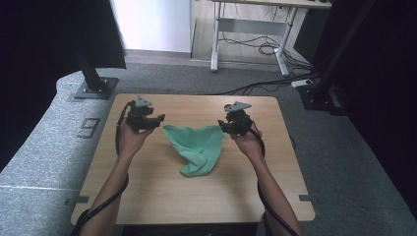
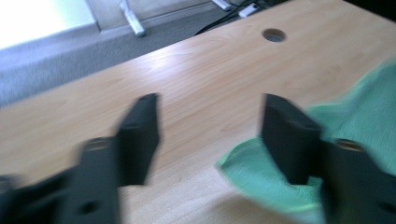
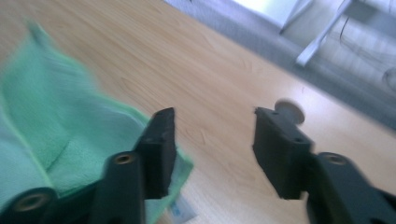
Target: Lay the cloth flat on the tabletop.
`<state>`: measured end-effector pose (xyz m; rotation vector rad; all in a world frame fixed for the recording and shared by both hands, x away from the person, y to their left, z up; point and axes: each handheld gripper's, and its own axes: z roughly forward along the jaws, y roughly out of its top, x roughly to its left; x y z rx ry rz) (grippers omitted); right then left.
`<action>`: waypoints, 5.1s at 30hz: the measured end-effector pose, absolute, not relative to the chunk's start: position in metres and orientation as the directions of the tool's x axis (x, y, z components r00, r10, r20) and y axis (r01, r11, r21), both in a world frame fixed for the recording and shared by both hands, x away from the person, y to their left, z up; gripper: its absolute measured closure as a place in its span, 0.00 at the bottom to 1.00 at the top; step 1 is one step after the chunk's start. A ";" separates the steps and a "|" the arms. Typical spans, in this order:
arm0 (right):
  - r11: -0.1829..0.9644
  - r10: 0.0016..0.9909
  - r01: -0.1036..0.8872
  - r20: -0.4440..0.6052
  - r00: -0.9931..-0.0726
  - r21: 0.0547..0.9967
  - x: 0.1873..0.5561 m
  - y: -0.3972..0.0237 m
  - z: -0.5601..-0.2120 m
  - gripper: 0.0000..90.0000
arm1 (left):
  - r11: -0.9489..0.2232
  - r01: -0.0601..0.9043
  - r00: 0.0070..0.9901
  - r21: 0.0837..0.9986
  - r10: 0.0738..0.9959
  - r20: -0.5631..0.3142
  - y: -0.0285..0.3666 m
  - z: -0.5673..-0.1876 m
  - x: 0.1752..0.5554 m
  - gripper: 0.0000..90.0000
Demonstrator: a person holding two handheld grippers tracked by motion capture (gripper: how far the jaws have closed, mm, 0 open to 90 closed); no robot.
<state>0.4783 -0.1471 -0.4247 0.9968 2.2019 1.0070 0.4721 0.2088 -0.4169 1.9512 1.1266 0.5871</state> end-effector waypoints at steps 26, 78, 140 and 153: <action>0.453 0.717 0.522 0.052 -0.695 0.723 0.430 -0.145 -0.510 0.35 | -0.479 0.455 0.763 0.751 0.645 -0.050 0.145 -0.480 0.417 0.31; 0.498 0.722 0.530 0.011 -0.692 0.686 0.422 -0.141 -0.545 0.28 | -0.579 0.431 0.817 0.693 0.576 -0.027 0.113 -0.489 0.404 0.93; 0.472 0.750 0.548 0.013 -0.662 0.690 0.426 -0.159 -0.547 0.23 | -0.465 0.609 0.639 0.642 0.767 -0.051 0.240 -0.508 0.370 0.40; 0.469 0.689 0.525 0.078 -0.721 0.710 0.401 -0.173 -0.519 0.48 | -0.507 0.580 0.666 0.638 0.746 -0.013 0.212 -0.536 0.383 0.37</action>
